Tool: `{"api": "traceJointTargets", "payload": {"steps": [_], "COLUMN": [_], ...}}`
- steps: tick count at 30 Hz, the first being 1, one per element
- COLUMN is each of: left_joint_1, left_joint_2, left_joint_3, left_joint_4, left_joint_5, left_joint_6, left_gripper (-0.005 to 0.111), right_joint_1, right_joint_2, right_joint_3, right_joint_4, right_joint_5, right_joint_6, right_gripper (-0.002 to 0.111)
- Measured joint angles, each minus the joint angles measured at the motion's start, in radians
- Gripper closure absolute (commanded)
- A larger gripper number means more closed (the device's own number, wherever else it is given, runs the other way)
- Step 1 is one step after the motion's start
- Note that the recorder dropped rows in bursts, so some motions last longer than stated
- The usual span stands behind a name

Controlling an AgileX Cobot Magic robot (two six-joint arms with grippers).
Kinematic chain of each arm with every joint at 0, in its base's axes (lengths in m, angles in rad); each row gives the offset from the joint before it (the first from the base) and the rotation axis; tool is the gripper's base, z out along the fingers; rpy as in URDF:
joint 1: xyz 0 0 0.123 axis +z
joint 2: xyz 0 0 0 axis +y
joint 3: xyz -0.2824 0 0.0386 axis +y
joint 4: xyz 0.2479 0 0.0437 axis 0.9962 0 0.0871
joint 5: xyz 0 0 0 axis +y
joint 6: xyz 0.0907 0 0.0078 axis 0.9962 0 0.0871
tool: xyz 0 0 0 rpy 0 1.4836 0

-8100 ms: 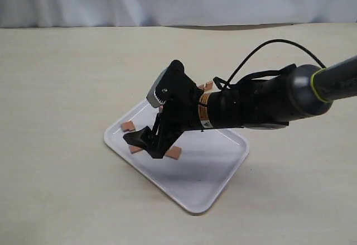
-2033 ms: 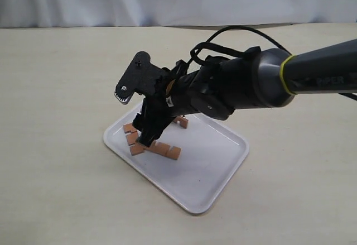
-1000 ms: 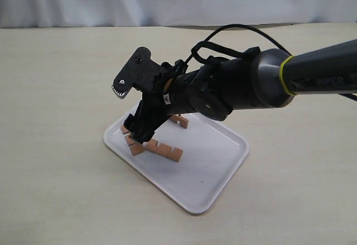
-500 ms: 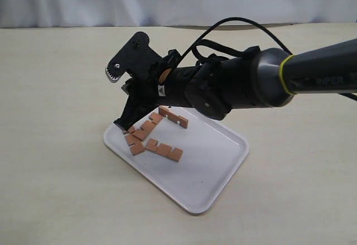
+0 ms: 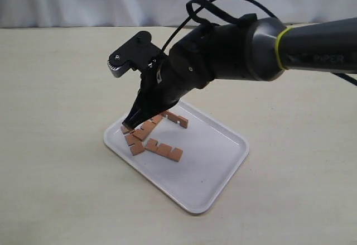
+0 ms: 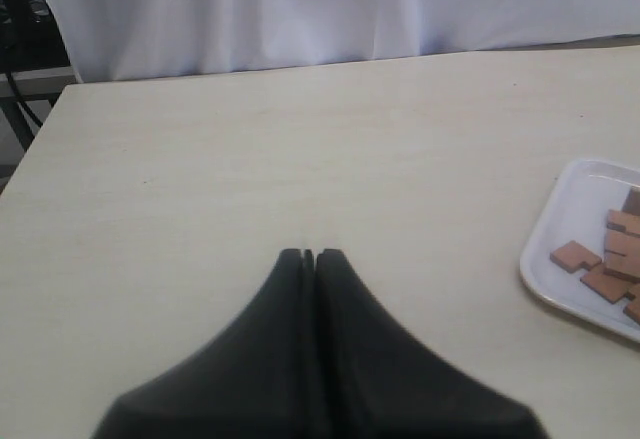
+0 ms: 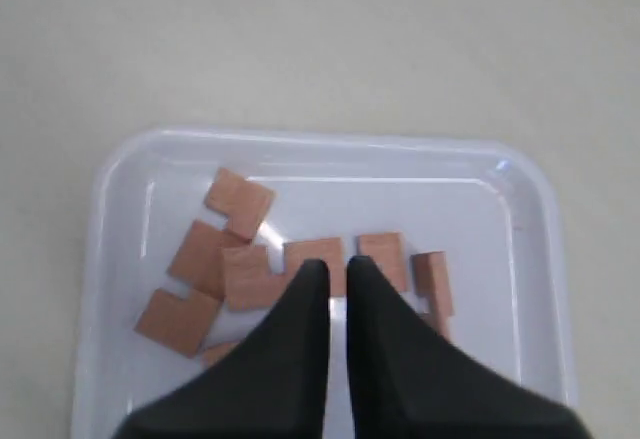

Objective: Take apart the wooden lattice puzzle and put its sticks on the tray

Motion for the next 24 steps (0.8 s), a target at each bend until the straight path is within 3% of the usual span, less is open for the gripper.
{"api": "traceJointTargets", "payload": {"steps": [8, 12, 15, 24], "left_joint_1": [0.0, 0.0, 0.0, 0.0], "left_joint_2": [0.0, 0.0, 0.0, 0.0], "left_joint_3": [0.0, 0.0, 0.0, 0.0], "left_joint_4": [0.0, 0.0, 0.0, 0.0], "left_joint_5": [0.0, 0.0, 0.0, 0.0], "left_joint_6": [0.0, 0.0, 0.0, 0.0], "left_gripper": [0.107, 0.107, 0.107, 0.107], "right_joint_1": [0.058, 0.033, -0.021, -0.359], "right_joint_2": [0.0, 0.0, 0.0, -0.127], "right_joint_3": [-0.005, -0.008, -0.01, 0.043], "right_joint_4": [0.216, 0.291, 0.3, 0.3], "right_joint_5": [0.026, -0.052, -0.089, -0.078], "right_joint_6": [-0.226, -0.224, -0.154, 0.111], "right_gripper": [0.102, 0.102, 0.102, 0.102]}}
